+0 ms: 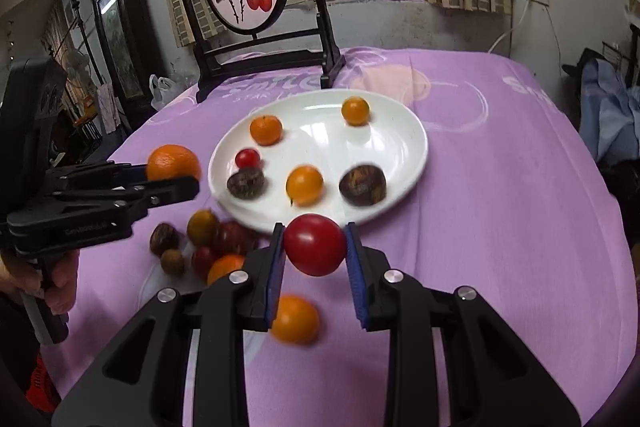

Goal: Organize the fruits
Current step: 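Carry both fruits over the white plate and lower them onto it, then grasp a dark passion fruit with the left tool while the right tool grasps an orange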

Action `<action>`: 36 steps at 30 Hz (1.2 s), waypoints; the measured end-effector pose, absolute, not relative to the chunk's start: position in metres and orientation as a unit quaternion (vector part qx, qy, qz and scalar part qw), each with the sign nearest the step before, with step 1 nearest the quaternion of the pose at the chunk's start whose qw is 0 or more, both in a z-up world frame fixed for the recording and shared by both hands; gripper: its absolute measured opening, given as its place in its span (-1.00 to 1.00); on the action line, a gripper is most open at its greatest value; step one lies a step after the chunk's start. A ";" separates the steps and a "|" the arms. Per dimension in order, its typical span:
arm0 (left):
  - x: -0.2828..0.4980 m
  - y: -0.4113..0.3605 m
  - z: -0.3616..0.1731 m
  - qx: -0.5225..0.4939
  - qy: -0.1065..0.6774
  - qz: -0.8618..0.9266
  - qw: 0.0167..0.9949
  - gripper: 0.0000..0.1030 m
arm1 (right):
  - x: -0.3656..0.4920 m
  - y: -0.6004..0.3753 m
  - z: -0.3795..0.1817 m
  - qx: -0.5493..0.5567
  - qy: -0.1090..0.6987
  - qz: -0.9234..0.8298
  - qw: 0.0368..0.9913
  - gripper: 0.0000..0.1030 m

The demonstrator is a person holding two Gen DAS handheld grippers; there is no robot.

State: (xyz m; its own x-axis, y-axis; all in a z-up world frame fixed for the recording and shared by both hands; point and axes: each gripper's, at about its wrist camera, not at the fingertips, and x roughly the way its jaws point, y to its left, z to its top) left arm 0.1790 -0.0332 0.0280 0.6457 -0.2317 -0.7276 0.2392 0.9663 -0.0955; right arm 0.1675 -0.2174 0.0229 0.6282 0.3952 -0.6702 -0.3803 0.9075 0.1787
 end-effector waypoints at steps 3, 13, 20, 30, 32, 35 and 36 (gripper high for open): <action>0.206 -0.036 0.023 -0.002 0.409 -0.118 0.905 -0.13 | 0.198 -0.206 0.020 0.005 0.377 0.203 0.904 -0.43; 0.260 -0.043 -0.004 -0.015 0.445 -0.081 0.892 -0.12 | 0.253 -0.193 0.003 0.018 0.397 0.190 0.898 -0.42; 0.259 -0.033 0.006 -0.051 0.422 -0.052 0.904 0.60 | 0.256 -0.216 0.006 0.096 0.392 0.195 0.894 -0.09; 0.197 -0.021 0.028 -0.016 0.391 -0.073 0.917 0.72 | 0.190 -0.227 0.009 0.049 0.394 0.203 0.895 -0.09; 0.180 -0.017 0.028 -0.011 0.388 -0.075 0.918 0.75 | 0.178 -0.225 0.007 0.035 0.401 0.202 0.893 -0.09; 0.157 -0.010 0.023 -0.002 0.389 -0.072 0.918 0.77 | 0.160 -0.224 0.004 0.018 0.403 0.201 0.893 -0.09; 0.150 -0.007 0.022 0.000 0.390 -0.071 0.918 0.77 | 0.155 -0.224 0.003 0.017 0.405 0.202 0.891 -0.09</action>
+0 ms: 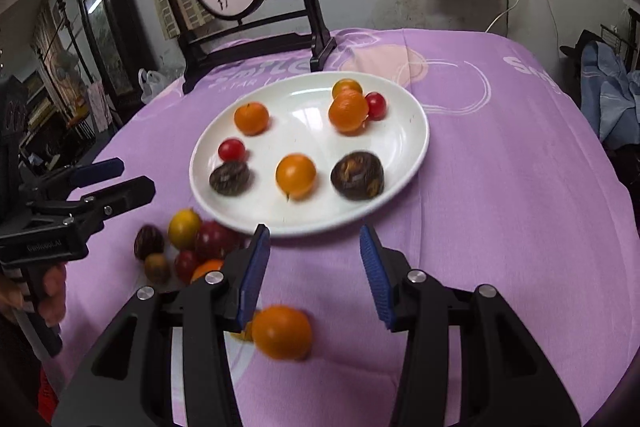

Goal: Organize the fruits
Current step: 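Grasp a dark passion fruit with the left tool while the right tool grasps an orange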

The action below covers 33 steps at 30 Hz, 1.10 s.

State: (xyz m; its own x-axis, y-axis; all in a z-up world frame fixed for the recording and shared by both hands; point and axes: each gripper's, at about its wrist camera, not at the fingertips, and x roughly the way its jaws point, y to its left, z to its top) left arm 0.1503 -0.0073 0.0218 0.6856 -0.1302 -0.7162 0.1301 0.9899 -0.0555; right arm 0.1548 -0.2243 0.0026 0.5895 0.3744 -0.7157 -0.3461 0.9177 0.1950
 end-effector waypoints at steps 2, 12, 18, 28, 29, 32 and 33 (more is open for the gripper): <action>0.139 0.000 0.018 0.004 0.392 -0.069 0.918 0.78 | 0.144 -0.224 -0.001 0.017 0.410 0.205 0.889 -0.09; 0.106 0.025 -0.004 0.013 0.401 -0.057 0.914 0.78 | 0.107 -0.215 -0.023 -0.039 0.438 0.206 0.874 -0.09; 0.097 0.030 -0.012 0.025 0.408 -0.061 0.911 0.78 | 0.107 -0.208 -0.033 -0.060 0.453 0.207 0.865 -0.09; 0.094 0.038 -0.024 0.030 0.427 -0.072 0.901 0.78 | 0.131 -0.197 -0.044 -0.075 0.456 0.222 0.858 -0.23; 0.095 0.039 -0.025 0.031 0.428 -0.071 0.900 0.78 | 0.130 -0.198 -0.043 -0.069 0.453 0.226 0.860 -0.29; 0.100 0.042 -0.029 0.035 0.433 -0.063 0.899 0.77 | 0.130 -0.207 -0.043 -0.035 0.453 0.231 0.861 -0.29; 0.103 0.043 -0.031 0.036 0.435 -0.061 0.898 0.77 | 0.130 -0.210 -0.043 -0.025 0.453 0.232 0.860 -0.29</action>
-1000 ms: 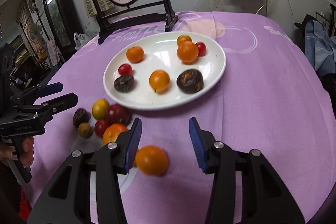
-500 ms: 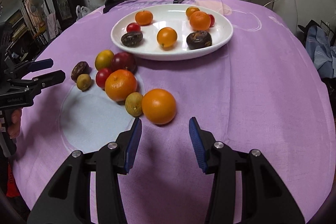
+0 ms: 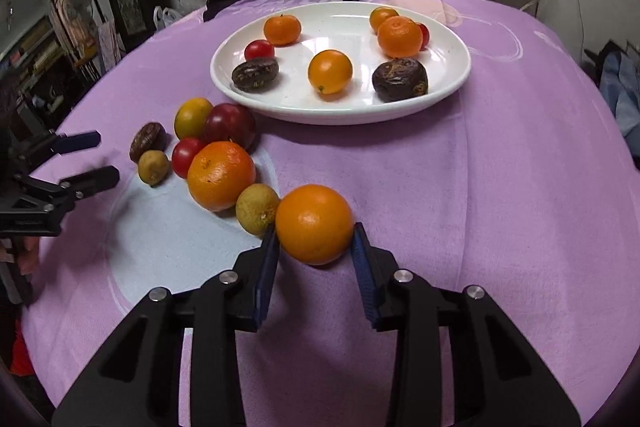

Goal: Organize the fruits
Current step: 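Grasp a dark passion fruit with the left tool while the right tool grasps an orange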

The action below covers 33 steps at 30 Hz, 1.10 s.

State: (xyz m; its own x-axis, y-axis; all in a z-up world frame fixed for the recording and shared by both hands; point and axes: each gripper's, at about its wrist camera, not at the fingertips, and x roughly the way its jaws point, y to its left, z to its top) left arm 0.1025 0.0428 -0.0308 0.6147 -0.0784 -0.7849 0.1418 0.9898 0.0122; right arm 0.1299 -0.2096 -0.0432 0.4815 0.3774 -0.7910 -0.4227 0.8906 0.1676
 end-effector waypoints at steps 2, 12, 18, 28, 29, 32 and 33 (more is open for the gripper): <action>0.107 0.043 -0.034 0.044 0.438 -0.059 0.896 0.77 | 0.129 -0.214 -0.041 -0.012 0.451 0.235 0.861 -0.29; 0.128 0.039 -0.045 0.056 0.443 -0.065 0.893 0.74 | 0.124 -0.218 -0.035 0.009 0.438 0.251 0.863 -0.29; 0.137 0.033 -0.046 0.049 0.438 -0.073 0.895 -0.19 | 0.123 -0.219 -0.033 0.011 0.433 0.250 0.866 -0.29; 0.112 0.022 -0.014 0.037 0.418 -0.091 0.903 -0.20 | 0.120 -0.219 -0.029 0.015 0.422 0.246 0.872 -0.29; 0.110 0.020 -0.007 0.033 0.412 -0.099 0.905 -0.20 | 0.119 -0.220 -0.026 0.015 0.418 0.244 0.875 -0.29; 0.111 0.010 0.008 0.041 0.396 -0.112 0.911 -0.20 | 0.115 -0.219 -0.011 0.019 0.394 0.240 0.887 -0.29; 0.114 0.007 0.012 0.044 0.393 -0.110 0.912 -0.20 | 0.114 -0.219 -0.006 0.017 0.385 0.237 0.892 -0.29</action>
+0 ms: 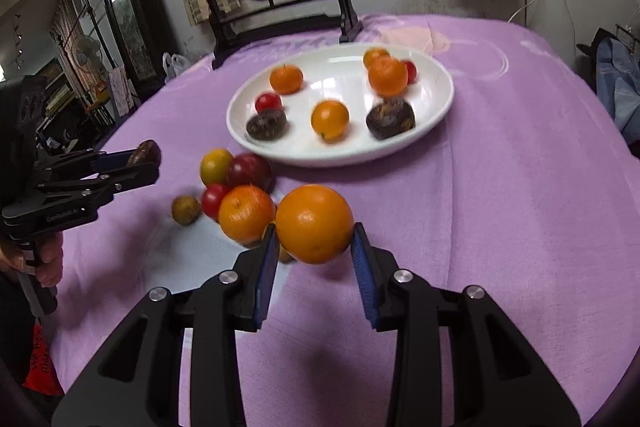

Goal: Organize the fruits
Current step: 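Grasp a dark passion fruit with the left tool while the right tool grasps an orange, then lower both held fruits onto the white plate and open both tools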

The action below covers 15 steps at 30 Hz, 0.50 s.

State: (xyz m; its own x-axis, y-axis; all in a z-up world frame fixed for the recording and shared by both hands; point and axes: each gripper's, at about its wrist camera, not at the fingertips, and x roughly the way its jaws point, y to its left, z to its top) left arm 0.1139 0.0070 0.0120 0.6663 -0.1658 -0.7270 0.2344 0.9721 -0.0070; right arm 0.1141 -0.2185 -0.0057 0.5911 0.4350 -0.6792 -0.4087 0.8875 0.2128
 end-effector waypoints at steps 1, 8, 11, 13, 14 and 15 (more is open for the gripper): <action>0.118 0.005 0.016 0.043 0.392 -0.109 0.912 -0.20 | 0.113 -0.217 0.002 0.011 0.375 0.233 0.897 -0.29; 0.150 -0.014 0.056 0.007 0.360 -0.126 0.924 -0.20 | 0.131 -0.205 0.048 -0.006 0.316 0.228 0.921 -0.29; 0.172 -0.024 0.063 0.000 0.351 -0.132 0.927 -0.20 | 0.155 -0.200 0.052 -0.001 0.312 0.223 0.924 -0.29; 0.190 -0.027 0.058 -0.011 0.357 -0.124 0.926 -0.20 | 0.174 -0.197 0.045 0.008 0.321 0.214 0.923 -0.29; 0.196 -0.027 0.055 -0.019 0.363 -0.121 0.924 -0.20 | 0.182 -0.196 0.041 0.011 0.328 0.208 0.921 -0.29; 0.203 -0.028 0.052 -0.027 0.369 -0.121 0.921 -0.20 | 0.192 -0.194 0.036 0.012 0.336 0.203 0.920 -0.29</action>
State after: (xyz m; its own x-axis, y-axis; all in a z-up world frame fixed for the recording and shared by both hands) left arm 0.2031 -0.0278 0.0515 0.6976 -0.2431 -0.6740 0.2033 0.9692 -0.1391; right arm 0.1919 -0.1938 0.0359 0.6920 0.3815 -0.6128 -0.3650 0.9173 0.1590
